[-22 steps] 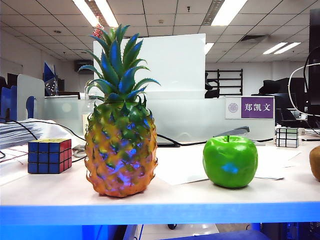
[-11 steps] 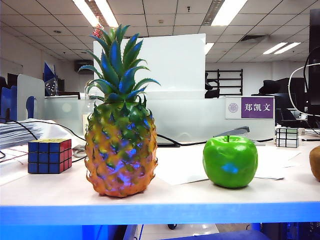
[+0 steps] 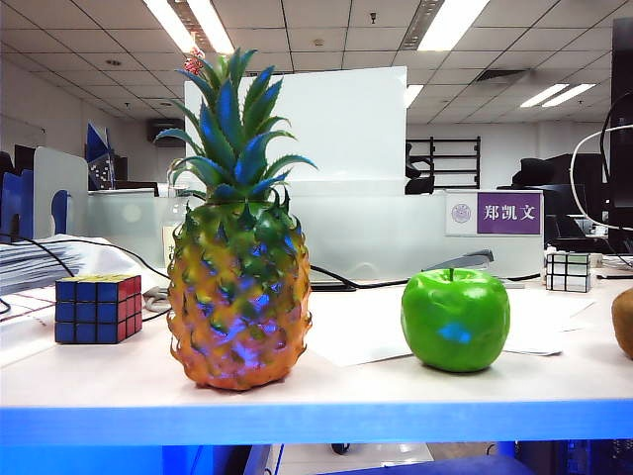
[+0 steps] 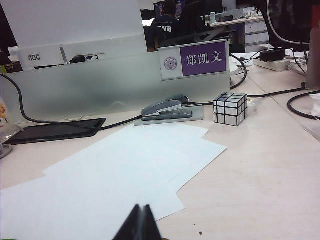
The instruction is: Arrange all the fruits from large to small from left to right in a row.
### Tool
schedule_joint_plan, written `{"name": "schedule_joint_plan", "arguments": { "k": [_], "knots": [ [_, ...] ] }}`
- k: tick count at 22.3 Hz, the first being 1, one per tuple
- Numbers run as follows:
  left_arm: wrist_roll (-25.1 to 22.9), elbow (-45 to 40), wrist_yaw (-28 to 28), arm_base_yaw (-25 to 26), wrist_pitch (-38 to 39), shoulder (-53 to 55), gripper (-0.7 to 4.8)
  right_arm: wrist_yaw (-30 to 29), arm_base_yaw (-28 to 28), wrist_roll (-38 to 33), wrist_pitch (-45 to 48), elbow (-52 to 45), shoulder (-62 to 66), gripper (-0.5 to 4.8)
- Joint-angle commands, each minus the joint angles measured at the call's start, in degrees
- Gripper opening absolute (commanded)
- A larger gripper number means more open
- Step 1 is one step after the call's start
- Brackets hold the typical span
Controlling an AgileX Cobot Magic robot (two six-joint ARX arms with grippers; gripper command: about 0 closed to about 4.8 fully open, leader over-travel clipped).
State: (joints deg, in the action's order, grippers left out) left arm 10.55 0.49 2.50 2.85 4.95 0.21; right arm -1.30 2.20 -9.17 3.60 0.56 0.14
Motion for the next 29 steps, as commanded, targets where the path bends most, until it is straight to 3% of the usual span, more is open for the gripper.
{"name": "schedule_joint_plan", "arguments": {
  "k": [1,4,11,18,29],
  "knots": [
    [0.6,0.1,1.5,0.0,-2.2,-0.1,-0.05,-0.1,0.0,0.2,0.9,-0.2,-0.1,-0.06],
    [-0.8,0.1,4.5,0.0,-2.4,-0.1,-0.05,-0.1,0.0,0.2,0.9,-0.2,-0.1,-0.06],
    [-4.5,0.1,3.9,0.1,-4.9,-0.1,-0.05,-0.1,0.0,0.2,0.9,-0.2,-0.1,-0.06],
    [-6.1,0.1,-1.4,0.1,-5.0,-0.1,-0.05,-0.1,0.0,0.2,0.9,-0.2,-0.1,-0.06],
    [-8.8,0.1,-1.4,0.0,-5.0,-0.1,-0.05,-0.1,0.0,0.2,0.9,-0.2,-0.1,-0.06]
  ]
}}
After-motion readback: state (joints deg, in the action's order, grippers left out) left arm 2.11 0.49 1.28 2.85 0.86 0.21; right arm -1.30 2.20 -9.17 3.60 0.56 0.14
